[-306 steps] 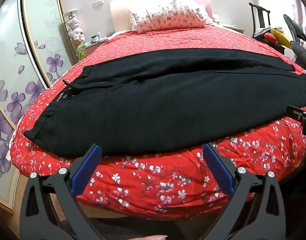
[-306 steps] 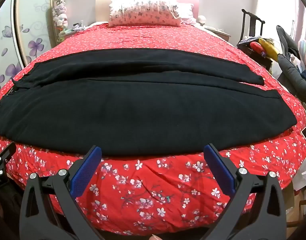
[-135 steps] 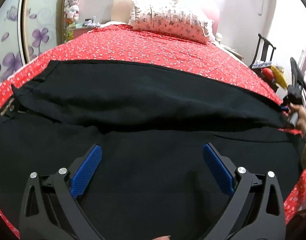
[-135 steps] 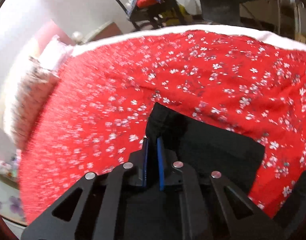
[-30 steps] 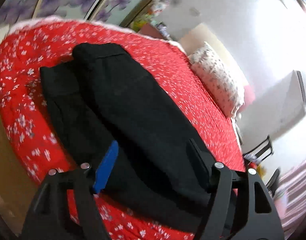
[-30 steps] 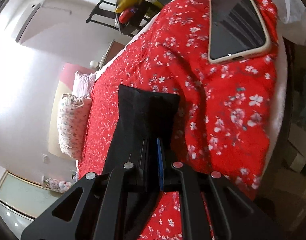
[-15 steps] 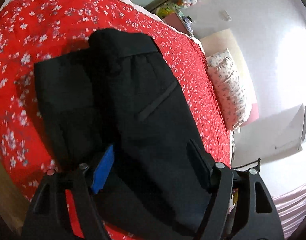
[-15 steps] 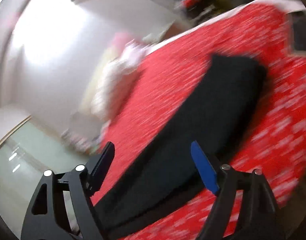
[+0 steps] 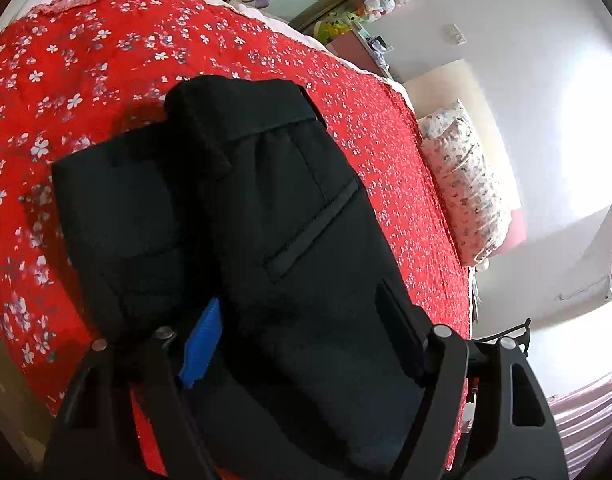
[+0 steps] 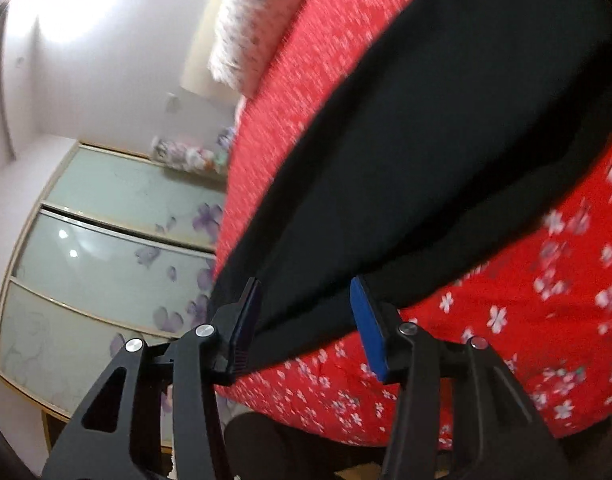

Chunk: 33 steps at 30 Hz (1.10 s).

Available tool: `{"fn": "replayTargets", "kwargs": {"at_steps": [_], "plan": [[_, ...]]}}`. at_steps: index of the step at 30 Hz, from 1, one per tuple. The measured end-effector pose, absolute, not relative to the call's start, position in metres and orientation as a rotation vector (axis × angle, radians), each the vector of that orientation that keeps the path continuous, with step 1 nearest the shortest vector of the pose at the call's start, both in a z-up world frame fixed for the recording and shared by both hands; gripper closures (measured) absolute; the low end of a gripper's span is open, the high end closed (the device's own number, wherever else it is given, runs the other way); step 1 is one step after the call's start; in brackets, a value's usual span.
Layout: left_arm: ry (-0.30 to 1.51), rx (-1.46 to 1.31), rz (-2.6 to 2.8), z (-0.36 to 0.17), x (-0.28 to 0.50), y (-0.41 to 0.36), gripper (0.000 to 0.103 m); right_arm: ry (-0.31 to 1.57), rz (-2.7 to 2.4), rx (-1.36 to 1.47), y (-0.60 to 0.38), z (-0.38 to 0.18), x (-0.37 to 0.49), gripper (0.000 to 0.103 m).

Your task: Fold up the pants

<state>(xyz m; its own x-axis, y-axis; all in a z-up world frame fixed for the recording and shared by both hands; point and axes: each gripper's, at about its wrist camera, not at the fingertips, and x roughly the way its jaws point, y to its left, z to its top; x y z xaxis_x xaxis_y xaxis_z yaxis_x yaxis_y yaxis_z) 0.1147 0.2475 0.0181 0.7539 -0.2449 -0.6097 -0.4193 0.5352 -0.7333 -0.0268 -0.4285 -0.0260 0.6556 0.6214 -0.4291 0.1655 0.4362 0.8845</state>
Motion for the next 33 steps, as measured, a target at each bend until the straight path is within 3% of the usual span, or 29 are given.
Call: {"fn": "replayTargets", "kwargs": {"at_steps": [11, 13, 14, 23, 24, 26, 28, 33], "plan": [[0.749, -1.019, 0.106, 0.018, 0.114, 0.250, 0.030, 0.793, 0.109, 1.168, -0.447, -0.029, -0.033, 0.056], [0.751, -1.022, 0.103, 0.018, 0.114, 0.250, 0.029, 0.760, 0.072, 1.148, -0.451, -0.028, -0.032, 0.076], [0.751, -1.025, 0.101, 0.018, 0.114, 0.250, 0.029, 0.749, 0.063, 1.142, -0.451, -0.027, -0.030, 0.095], [0.772, -1.099, 0.072, 0.014, 0.116, 0.261, 0.030, 0.714, 0.099, 1.250, -0.461, -0.041, -0.027, 0.098], [0.777, -1.092, 0.073, 0.015, 0.117, 0.261, 0.032, 0.712, 0.102, 1.251, -0.460, -0.041, -0.025, 0.098], [0.792, -1.062, 0.104, 0.016, 0.117, 0.261, 0.048, 0.703, 0.108, 1.259, -0.462, -0.042, -0.027, 0.098], [0.807, -1.032, 0.126, 0.016, 0.117, 0.263, 0.084, 0.683, 0.118, 1.254, -0.464, -0.039, -0.027, 0.098], [0.783, -1.055, 0.082, 0.017, 0.107, 0.274, 0.091, 0.623, 0.143, 1.215, -0.465, -0.027, -0.030, 0.098]]}}
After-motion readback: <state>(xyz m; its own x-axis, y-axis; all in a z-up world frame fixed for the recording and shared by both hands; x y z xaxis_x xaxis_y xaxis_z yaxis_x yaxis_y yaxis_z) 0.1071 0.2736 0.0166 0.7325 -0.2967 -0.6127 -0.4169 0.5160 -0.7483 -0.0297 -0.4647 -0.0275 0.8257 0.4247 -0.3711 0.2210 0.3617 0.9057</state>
